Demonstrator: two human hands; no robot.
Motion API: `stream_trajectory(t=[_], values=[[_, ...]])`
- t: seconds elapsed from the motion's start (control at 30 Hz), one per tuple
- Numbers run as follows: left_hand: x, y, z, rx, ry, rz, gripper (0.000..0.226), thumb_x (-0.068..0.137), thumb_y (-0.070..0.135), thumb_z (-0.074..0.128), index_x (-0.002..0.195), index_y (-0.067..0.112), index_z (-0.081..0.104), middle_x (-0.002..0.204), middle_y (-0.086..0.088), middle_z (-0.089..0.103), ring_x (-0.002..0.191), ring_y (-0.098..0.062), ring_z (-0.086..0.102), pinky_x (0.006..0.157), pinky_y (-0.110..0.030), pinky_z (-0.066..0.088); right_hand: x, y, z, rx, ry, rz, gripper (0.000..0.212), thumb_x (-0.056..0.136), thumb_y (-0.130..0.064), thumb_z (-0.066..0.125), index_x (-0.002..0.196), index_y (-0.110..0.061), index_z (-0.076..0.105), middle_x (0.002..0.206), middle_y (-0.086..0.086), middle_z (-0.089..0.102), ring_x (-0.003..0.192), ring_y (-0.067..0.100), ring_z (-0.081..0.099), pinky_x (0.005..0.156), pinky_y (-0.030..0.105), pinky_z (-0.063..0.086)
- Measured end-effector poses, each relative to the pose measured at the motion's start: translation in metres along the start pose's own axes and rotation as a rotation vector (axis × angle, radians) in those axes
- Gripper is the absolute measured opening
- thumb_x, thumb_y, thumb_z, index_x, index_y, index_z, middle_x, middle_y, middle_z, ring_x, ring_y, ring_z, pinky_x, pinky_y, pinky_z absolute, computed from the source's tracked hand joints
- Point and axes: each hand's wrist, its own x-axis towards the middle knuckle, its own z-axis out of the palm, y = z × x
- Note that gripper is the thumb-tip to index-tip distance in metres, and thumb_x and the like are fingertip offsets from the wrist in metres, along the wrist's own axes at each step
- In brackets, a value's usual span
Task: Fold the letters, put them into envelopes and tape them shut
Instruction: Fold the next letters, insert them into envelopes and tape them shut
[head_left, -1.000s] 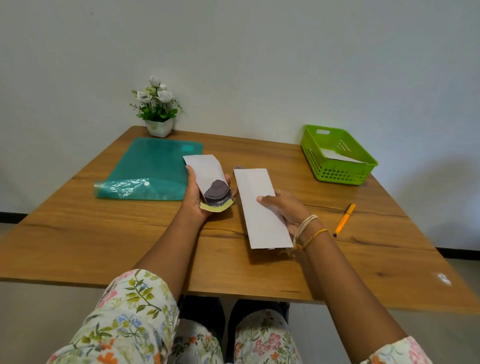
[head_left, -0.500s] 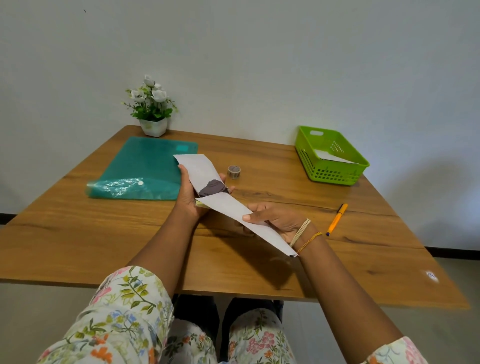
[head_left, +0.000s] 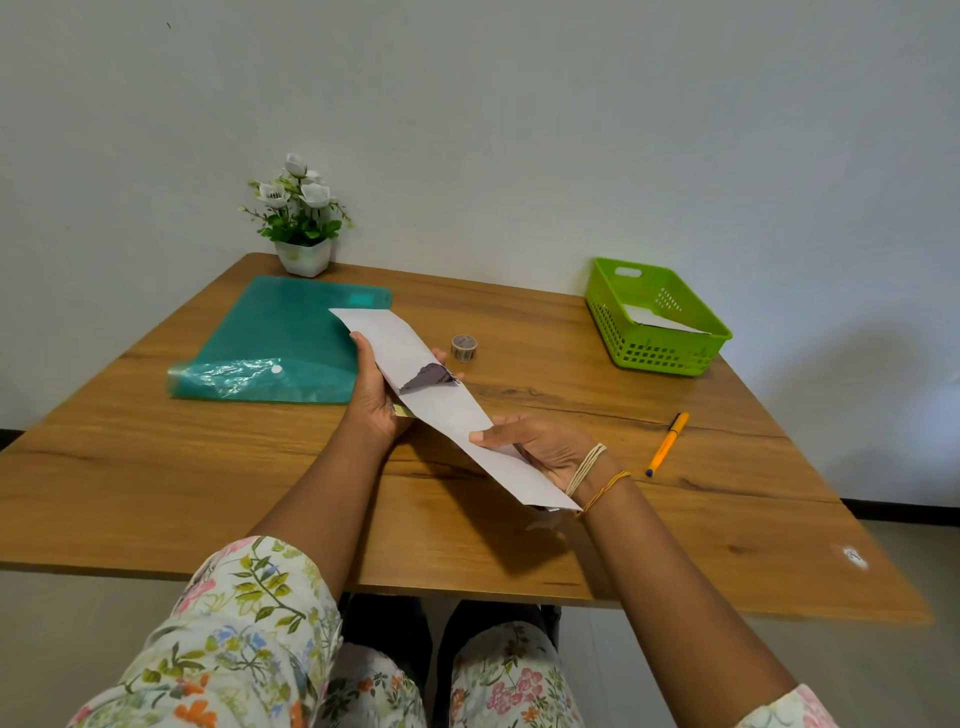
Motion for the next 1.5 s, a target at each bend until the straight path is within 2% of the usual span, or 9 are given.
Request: stream_trajectory(t=[0.27, 0.43, 0.6, 0.77, 0.87, 1.03, 1.2, 1.37, 1.5], values=[[0.007, -0.002, -0.004, -0.079, -0.050, 0.007, 0.087, 0.074, 0.078, 0.052, 0.132, 0.013, 0.049, 0.105, -0.022, 0.063, 0.100, -0.035, 0.063, 0.106, -0.065, 0.033, 0.004, -0.001, 0.006, 0.074, 0.005, 0.019, 0.014, 0.089, -0.012, 0.060, 0.096, 0.000, 0.061, 0.070, 0.009, 0.065, 0.045, 0.014, 0.062, 0.040, 0.021, 0.051], [0.005, -0.002, -0.002, -0.078, -0.053, -0.006, 0.085, 0.077, 0.077, 0.048, 0.132, 0.012, 0.046, 0.115, -0.023, 0.062, 0.115, -0.037, 0.059, 0.104, -0.067, 0.034, 0.005, -0.004, 0.007, 0.105, -0.047, 0.041, 0.011, 0.091, -0.009, 0.057, 0.091, 0.000, 0.064, 0.066, 0.006, 0.067, 0.046, 0.011, 0.061, 0.039, 0.019, 0.049], [-0.002, -0.001, 0.001, -0.081, -0.073, -0.026, 0.085, 0.078, 0.076, 0.047, 0.136, 0.014, 0.043, 0.131, -0.024, 0.053, 0.118, -0.040, 0.057, 0.099, -0.070, 0.036, 0.006, -0.002, 0.004, 0.195, -0.137, 0.041, 0.030, 0.074, -0.009, 0.063, 0.102, -0.001, 0.062, 0.091, 0.007, 0.061, 0.067, 0.009, 0.060, 0.044, 0.015, 0.049], [-0.008, -0.001, 0.003, -0.090, -0.130, -0.095, 0.083, 0.076, 0.072, 0.056, 0.137, 0.017, 0.045, 0.132, -0.025, 0.053, 0.112, -0.043, 0.060, 0.078, -0.071, 0.048, 0.011, -0.009, 0.002, 0.145, -0.071, 0.053, 0.018, 0.078, -0.010, 0.065, 0.094, -0.001, 0.066, 0.077, 0.007, 0.066, 0.059, 0.011, 0.062, 0.042, 0.018, 0.049], [-0.006, -0.002, 0.001, -0.111, -0.110, -0.102, 0.085, 0.075, 0.066, 0.063, 0.138, 0.014, 0.041, 0.134, -0.025, 0.051, 0.114, -0.043, 0.060, 0.086, -0.073, 0.044, 0.016, -0.014, 0.007, 0.094, 0.033, 0.028, 0.016, 0.086, -0.013, 0.065, 0.097, -0.002, 0.062, 0.067, 0.010, 0.070, 0.051, 0.018, 0.066, 0.043, 0.023, 0.052], [-0.002, -0.001, -0.001, -0.122, -0.065, -0.094, 0.089, 0.071, 0.068, 0.065, 0.136, 0.011, 0.044, 0.135, -0.026, 0.051, 0.114, -0.043, 0.060, 0.100, -0.069, 0.037, 0.012, -0.015, 0.015, 0.268, -0.052, 0.104, 0.027, 0.086, -0.025, 0.067, 0.104, -0.005, 0.061, 0.088, 0.016, 0.073, 0.074, 0.028, 0.072, 0.062, 0.040, 0.060], [-0.004, 0.000, 0.001, -0.130, -0.058, -0.084, 0.084, 0.075, 0.071, 0.060, 0.132, 0.011, 0.046, 0.134, -0.024, 0.053, 0.113, -0.041, 0.060, 0.092, -0.069, 0.044, -0.004, -0.009, -0.003, 0.051, -0.092, 0.144, 0.029, 0.082, -0.011, 0.068, 0.107, 0.000, 0.059, 0.091, 0.014, 0.073, 0.078, 0.023, 0.073, 0.058, 0.030, 0.060], [-0.009, -0.001, 0.004, -0.106, -0.096, -0.126, 0.083, 0.076, 0.068, 0.062, 0.137, 0.014, 0.045, 0.137, -0.023, 0.051, 0.114, -0.041, 0.060, 0.083, -0.071, 0.047, 0.008, -0.013, 0.007, 0.566, 0.018, 0.054, 0.017, 0.088, 0.009, 0.056, 0.104, 0.008, 0.057, 0.080, 0.022, 0.070, 0.067, 0.028, 0.072, 0.049, 0.033, 0.058], [-0.011, -0.002, 0.005, -0.021, -0.101, -0.165, 0.084, 0.080, 0.069, 0.054, 0.141, 0.012, 0.040, 0.138, -0.023, 0.051, 0.118, -0.039, 0.057, 0.088, -0.064, 0.048, 0.031, -0.010, 0.031, 0.543, 0.239, -0.076, 0.020, 0.086, 0.005, 0.062, 0.105, 0.000, 0.057, 0.089, 0.014, 0.064, 0.065, 0.020, 0.069, 0.046, 0.028, 0.057]])
